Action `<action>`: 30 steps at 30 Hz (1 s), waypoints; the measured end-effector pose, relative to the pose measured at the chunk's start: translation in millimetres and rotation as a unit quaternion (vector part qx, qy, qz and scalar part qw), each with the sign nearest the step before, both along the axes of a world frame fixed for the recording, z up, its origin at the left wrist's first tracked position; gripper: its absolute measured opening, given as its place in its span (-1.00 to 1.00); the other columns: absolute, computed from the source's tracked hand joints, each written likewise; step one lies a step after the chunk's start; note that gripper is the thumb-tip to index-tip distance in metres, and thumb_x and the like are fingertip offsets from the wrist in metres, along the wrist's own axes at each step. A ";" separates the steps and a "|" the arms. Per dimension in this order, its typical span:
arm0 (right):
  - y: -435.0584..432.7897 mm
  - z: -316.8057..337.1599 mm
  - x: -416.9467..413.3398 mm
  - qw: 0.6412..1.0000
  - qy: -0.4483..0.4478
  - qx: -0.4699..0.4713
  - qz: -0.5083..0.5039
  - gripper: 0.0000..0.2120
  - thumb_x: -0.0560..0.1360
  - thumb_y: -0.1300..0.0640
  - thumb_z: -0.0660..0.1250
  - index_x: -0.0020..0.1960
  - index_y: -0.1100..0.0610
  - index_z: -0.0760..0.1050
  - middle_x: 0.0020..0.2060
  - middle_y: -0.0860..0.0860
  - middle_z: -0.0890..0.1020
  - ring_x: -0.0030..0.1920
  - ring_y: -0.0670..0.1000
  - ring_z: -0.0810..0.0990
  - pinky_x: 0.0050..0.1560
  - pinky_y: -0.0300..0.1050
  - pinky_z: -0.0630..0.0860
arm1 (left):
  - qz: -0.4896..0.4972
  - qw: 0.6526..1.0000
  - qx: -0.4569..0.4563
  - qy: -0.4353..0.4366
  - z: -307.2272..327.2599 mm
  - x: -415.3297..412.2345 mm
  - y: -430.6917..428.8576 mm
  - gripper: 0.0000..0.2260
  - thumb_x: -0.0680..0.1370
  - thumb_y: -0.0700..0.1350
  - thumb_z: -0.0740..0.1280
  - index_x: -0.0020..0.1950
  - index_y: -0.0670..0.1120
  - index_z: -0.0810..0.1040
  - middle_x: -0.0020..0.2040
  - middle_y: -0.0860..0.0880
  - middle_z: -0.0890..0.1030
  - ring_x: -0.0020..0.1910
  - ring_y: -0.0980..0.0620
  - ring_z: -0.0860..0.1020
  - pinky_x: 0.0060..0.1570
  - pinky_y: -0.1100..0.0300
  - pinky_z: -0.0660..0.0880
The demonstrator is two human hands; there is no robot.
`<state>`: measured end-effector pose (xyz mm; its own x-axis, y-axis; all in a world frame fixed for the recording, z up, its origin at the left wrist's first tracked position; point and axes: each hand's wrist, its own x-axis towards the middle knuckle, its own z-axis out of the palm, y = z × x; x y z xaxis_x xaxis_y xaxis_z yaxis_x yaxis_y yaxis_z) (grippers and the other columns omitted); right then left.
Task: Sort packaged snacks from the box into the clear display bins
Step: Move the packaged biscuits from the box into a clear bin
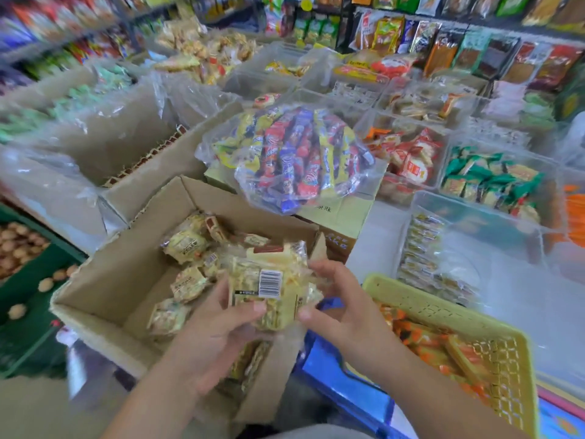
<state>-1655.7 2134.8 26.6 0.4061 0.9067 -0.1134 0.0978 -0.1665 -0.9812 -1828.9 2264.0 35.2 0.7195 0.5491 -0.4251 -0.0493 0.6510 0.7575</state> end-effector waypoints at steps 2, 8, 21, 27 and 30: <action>-22.9 -3.2 21.0 1.000 -0.012 -0.003 -0.028 -0.48 0.29 -0.29 0.51 0.20 -0.28 0.45 0.15 -0.22 0.56 0.17 -0.16 0.53 0.01 -0.21 0.56 | -0.007 1.000 0.006 -0.003 -3.0 28.4 -32.3 -0.55 0.40 -0.36 0.51 0.20 0.03 0.68 0.22 -0.22 0.69 0.15 -0.21 0.69 -0.09 -0.04 0.68; -90.7 -13.7 86.5 0.995 -0.021 -0.067 -0.076 -0.38 0.17 -0.53 0.45 0.11 -0.26 0.47 0.04 -0.23 0.64 0.09 -0.19 0.60 -0.04 -0.06 0.65 | 0.021 0.999 -0.038 0.019 -11.0 95.3 -99.6 -0.64 0.49 0.05 0.47 0.25 -0.03 0.69 0.28 -0.21 0.66 0.21 -0.22 0.67 -0.05 -0.10 0.67; -147.5 -14.9 157.5 0.981 0.152 -0.096 -0.071 -0.82 0.49 -0.08 0.49 -0.06 -0.37 0.56 -0.07 -0.10 0.71 -0.30 -0.04 0.70 -0.36 -0.26 0.59 | 0.052 0.985 0.084 0.143 -18.0 181.2 -135.5 -0.76 0.53 0.08 0.42 0.15 0.04 0.68 0.15 -0.17 0.72 0.11 -0.20 0.70 -0.08 -0.20 0.66; -164.4 -25.3 186.5 0.993 0.009 -0.020 -0.113 -0.80 0.54 0.10 0.45 0.01 -0.16 0.50 -0.08 -0.13 0.69 -0.22 -0.07 0.67 -0.25 -0.23 0.56 | 0.144 0.972 0.084 0.167 -28.3 201.6 -131.5 -0.86 0.63 -0.03 0.38 -0.03 0.13 0.72 0.02 -0.03 0.76 -0.18 0.05 0.73 -0.22 0.02 0.63; -168.4 -28.9 202.4 0.965 -0.203 0.097 -0.136 -0.70 0.45 0.29 0.45 0.00 -0.06 0.48 0.09 -0.16 0.62 0.13 -0.14 0.62 0.01 -0.25 0.57 | 0.163 0.970 0.050 0.171 -32.8 207.9 -132.3 -0.91 0.64 -0.06 0.36 0.09 0.04 0.66 0.04 -0.08 0.76 -0.17 0.00 0.73 -0.23 0.00 0.61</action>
